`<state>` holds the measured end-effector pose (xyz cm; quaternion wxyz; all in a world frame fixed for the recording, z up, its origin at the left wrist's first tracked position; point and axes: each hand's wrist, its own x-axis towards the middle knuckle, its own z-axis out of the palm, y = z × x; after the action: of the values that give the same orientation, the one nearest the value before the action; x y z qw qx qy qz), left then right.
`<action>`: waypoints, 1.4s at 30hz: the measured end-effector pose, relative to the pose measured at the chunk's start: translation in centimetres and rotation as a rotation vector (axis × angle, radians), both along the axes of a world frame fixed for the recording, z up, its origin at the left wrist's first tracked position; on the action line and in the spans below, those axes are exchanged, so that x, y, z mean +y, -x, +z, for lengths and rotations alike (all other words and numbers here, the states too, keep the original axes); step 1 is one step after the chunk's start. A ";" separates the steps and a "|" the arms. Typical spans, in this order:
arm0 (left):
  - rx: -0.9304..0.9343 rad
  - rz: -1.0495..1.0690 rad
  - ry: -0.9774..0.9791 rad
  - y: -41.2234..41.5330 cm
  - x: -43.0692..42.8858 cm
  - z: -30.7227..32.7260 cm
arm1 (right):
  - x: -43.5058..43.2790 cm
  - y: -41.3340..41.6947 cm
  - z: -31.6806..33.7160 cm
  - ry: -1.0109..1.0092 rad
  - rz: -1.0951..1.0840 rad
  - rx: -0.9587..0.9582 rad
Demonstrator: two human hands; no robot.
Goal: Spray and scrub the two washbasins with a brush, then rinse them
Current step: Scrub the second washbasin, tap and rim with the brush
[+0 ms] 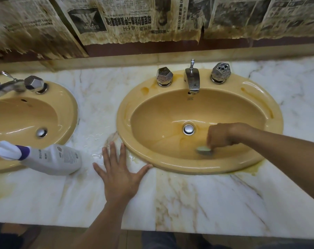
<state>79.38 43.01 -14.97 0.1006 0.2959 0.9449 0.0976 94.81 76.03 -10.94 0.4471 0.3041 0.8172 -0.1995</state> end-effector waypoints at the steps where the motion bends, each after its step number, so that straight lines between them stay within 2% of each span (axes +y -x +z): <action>1: -0.001 0.002 -0.005 0.0 0.0 0.0 | 1.1 -0.8 -0.2 -0.125 0.064 -0.048; 3: 0.001 0.001 -0.007 0.0 0.1 0.0 | 3.1 -2.1 -0.8 -0.231 0.088 -0.061; 5: 0.004 -0.001 -0.002 0.1 0.0 0.0 | 3.5 -2.6 -1.0 -0.205 0.075 -0.021; 8: 0.004 0.000 0.000 0.1 0.1 0.0 | 0.8 -1.7 -0.8 0.088 -0.119 0.109; 10: 0.006 0.004 0.005 0.0 0.1 0.0 | -0.3 -0.7 -1.7 0.184 -0.194 0.165; 15: 0.002 0.005 0.010 0.0 0.1 0.0 | -1.2 1.2 -3.5 -0.066 -0.129 0.253; 17: 0.004 0.007 0.002 0.0 0.1 0.0 | -1.7 1.0 -2.9 0.051 -0.182 0.268; 18: 0.006 0.006 -0.003 0.0 0.1 0.0 | -1.6 0.6 -2.5 0.154 -0.228 0.251; 20: 0.010 0.005 -0.009 0.1 0.0 -0.2 | -0.5 -0.7 -1.0 0.218 -0.229 0.170; 22: 0.008 0.006 -0.016 0.1 0.0 -0.2 | 2.0 -2.0 0.6 0.077 -0.038 0.018; 24: 0.004 0.007 -0.018 0.0 0.0 0.0 | 4.5 -3.1 2.5 -0.196 0.181 -0.145; 25: 0.003 0.007 -0.018 0.0 0.0 0.0 | 5.5 -3.4 3.5 -0.332 0.206 -0.162; 29: 0.003 0.015 -0.016 0.0 0.1 0.0 | 6.8 -4.0 6.1 -0.724 0.261 0.009; 31: 0.005 0.015 -0.020 0.0 0.0 -0.1 | 6.3 -4.9 5.0 -0.707 0.306 0.021; 34: 0.012 0.012 -0.020 0.0 0.1 -0.1 | 4.8 -5.8 4.0 -0.297 0.121 -0.061; 35: 0.013 0.011 -0.020 0.0 0.1 -0.1 | 4.4 -5.7 4.2 -0.227 0.105 -0.085; 37: 0.018 0.012 -0.026 -0.1 0.1 -0.2 | 4.5 -5.1 3.4 -0.272 0.096 -0.054; 39: 0.019 0.011 -0.030 0.0 0.1 -0.2 | 4.6 -4.2 2.1 -0.429 0.122 0.009; 42: 0.021 0.012 -0.027 0.0 0.1 -0.3 | 4.4 -2.2 0.4 -0.569 0.103 0.184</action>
<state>79.34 43.14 -15.28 0.0861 0.2924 0.9463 0.1080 97.03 80.45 -10.54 0.2774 0.3561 0.8917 0.0337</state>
